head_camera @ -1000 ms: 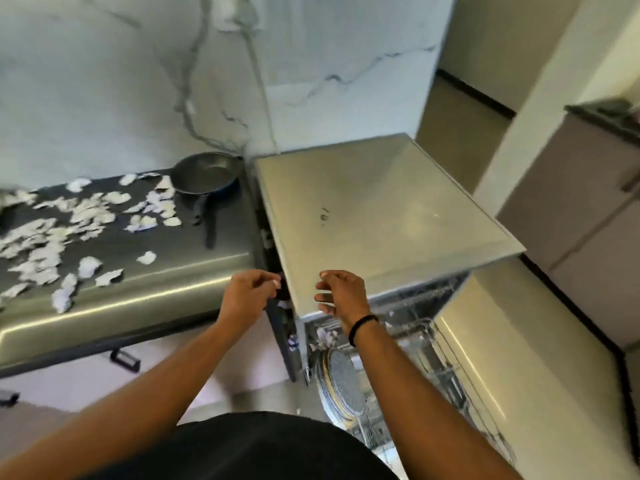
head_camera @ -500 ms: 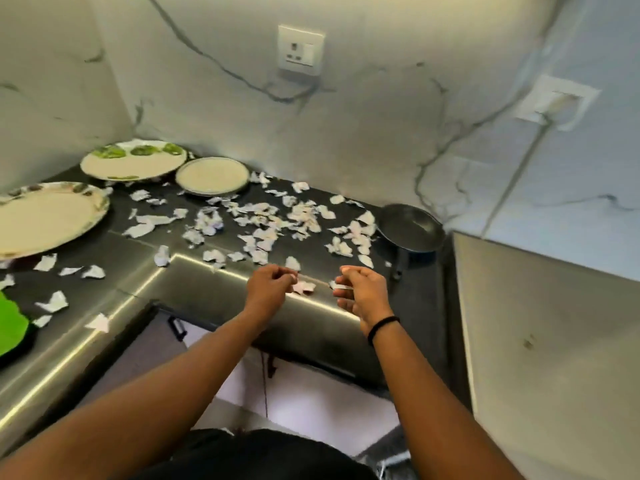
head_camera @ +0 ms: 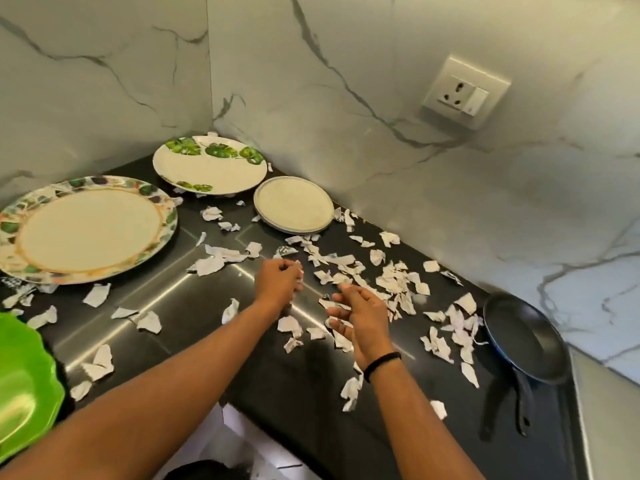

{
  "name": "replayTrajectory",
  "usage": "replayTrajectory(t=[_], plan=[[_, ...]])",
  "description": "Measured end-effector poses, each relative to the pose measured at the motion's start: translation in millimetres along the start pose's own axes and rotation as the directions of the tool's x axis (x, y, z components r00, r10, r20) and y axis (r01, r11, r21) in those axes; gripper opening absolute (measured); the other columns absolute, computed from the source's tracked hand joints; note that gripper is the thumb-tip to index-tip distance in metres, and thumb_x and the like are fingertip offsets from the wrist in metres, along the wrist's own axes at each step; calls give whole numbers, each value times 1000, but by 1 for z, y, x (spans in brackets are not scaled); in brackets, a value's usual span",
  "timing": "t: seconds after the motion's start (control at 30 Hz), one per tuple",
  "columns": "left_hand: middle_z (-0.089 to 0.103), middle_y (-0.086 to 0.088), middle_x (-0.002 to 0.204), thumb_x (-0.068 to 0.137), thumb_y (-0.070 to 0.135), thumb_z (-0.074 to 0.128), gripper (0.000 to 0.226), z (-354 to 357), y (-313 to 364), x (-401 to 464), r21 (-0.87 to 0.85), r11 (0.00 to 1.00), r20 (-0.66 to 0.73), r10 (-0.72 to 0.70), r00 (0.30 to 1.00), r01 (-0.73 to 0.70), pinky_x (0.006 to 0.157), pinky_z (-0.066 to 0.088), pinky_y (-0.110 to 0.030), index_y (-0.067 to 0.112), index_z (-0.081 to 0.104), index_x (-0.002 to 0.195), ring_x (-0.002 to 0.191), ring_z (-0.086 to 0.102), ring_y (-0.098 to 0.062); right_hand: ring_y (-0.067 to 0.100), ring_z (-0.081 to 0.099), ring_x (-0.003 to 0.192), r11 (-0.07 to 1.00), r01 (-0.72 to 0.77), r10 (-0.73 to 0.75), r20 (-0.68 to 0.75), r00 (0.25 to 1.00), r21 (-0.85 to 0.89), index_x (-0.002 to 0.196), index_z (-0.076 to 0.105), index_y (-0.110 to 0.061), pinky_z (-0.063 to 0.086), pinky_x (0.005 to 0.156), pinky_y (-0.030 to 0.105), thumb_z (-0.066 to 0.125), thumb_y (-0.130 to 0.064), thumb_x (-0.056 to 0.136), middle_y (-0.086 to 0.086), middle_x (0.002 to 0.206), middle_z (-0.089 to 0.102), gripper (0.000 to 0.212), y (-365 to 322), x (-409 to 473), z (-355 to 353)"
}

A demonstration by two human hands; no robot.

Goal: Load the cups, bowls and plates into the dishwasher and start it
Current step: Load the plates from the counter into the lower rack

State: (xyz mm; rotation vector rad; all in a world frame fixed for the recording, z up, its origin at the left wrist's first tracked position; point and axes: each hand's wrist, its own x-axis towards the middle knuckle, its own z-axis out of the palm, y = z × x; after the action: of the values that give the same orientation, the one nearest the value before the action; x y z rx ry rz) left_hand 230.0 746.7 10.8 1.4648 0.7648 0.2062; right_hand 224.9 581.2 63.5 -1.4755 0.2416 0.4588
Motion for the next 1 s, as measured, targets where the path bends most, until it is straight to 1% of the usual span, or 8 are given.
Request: replayTrajectory(t=[0.17, 0.37, 0.47, 0.57, 0.73, 0.83, 0.9, 1.0], plan=[[73, -15, 79, 89, 9, 58, 15, -6, 28, 74, -13, 996, -85, -93, 992, 92, 55, 55, -32, 5, 70, 81, 63, 72, -27, 17, 62, 65, 997, -28, 28, 2, 1000, -68, 113, 67, -4, 53, 57, 30, 65, -21, 96, 9, 88, 65, 25, -10, 27, 24], [72, -13, 78, 92, 18, 67, 24, -12, 50, 136, -61, 976, -175, -217, 960, 210, 61, 63, -36, -4, 63, 103, 54, 68, -22, 17, 63, 65, 997, -32, 33, 9, 999, -67, 114, 67, -6, 52, 60, 31, 64, -22, 98, 8, 87, 66, 23, -27, 56, 39], [73, -13, 87, 87, 33, 76, 44, -14, 51, 156, -36, 967, -225, -253, 941, 252, 50, 59, -28, 0, 59, 112, 53, 71, -21, 18, 63, 67, 995, -48, 49, 7, 999, -83, 113, 68, -7, 53, 59, 30, 63, -22, 98, 9, 90, 66, 22, -30, 66, 41], [74, -13, 104, 82, 35, 82, 56, -12, 51, 165, 42, 963, -285, -243, 927, 265, 36, 45, -22, 2, 61, 122, 51, 70, -19, 19, 63, 70, 992, -67, 66, -6, 998, -104, 113, 68, -9, 54, 58, 29, 63, -23, 98, 9, 91, 66, 21, -32, 73, 37], [68, -4, 64, 82, 31, 80, 45, -13, 47, 169, 53, 959, -313, -248, 917, 277, 51, 53, -24, 0, 68, 112, 43, 63, -10, 18, 64, 66, 990, -71, 68, -29, 997, -121, 110, 68, -9, 55, 58, 29, 65, -23, 97, 7, 88, 67, 19, -34, 87, 28], [68, -3, 57, 81, 33, 74, 38, -18, 53, 166, 47, 967, -323, -222, 920, 250, 62, 61, -31, 1, 71, 101, 52, 69, -15, 17, 64, 65, 988, -72, 68, -34, 997, -138, 112, 68, -7, 55, 60, 30, 64, -23, 98, 6, 86, 68, 22, -36, 92, 26], [73, -6, 72, 75, 42, 67, 46, -21, 55, 166, 44, 977, -334, -181, 925, 208, 67, 61, -37, 4, 70, 100, 65, 72, -22, 17, 65, 65, 988, -75, 70, -39, 997, -136, 114, 67, -5, 55, 61, 31, 63, -23, 98, 7, 87, 68, 25, -38, 93, 24], [71, -10, 93, 78, 44, 60, 46, -22, 63, 160, 39, 987, -332, -136, 933, 158, 62, 54, -36, 4, 63, 102, 78, 70, -28, 18, 65, 65, 991, -78, 73, -47, 996, -112, 116, 66, -5, 55, 60, 31, 63, -24, 98, 9, 90, 68, 26, -43, 91, 23]])
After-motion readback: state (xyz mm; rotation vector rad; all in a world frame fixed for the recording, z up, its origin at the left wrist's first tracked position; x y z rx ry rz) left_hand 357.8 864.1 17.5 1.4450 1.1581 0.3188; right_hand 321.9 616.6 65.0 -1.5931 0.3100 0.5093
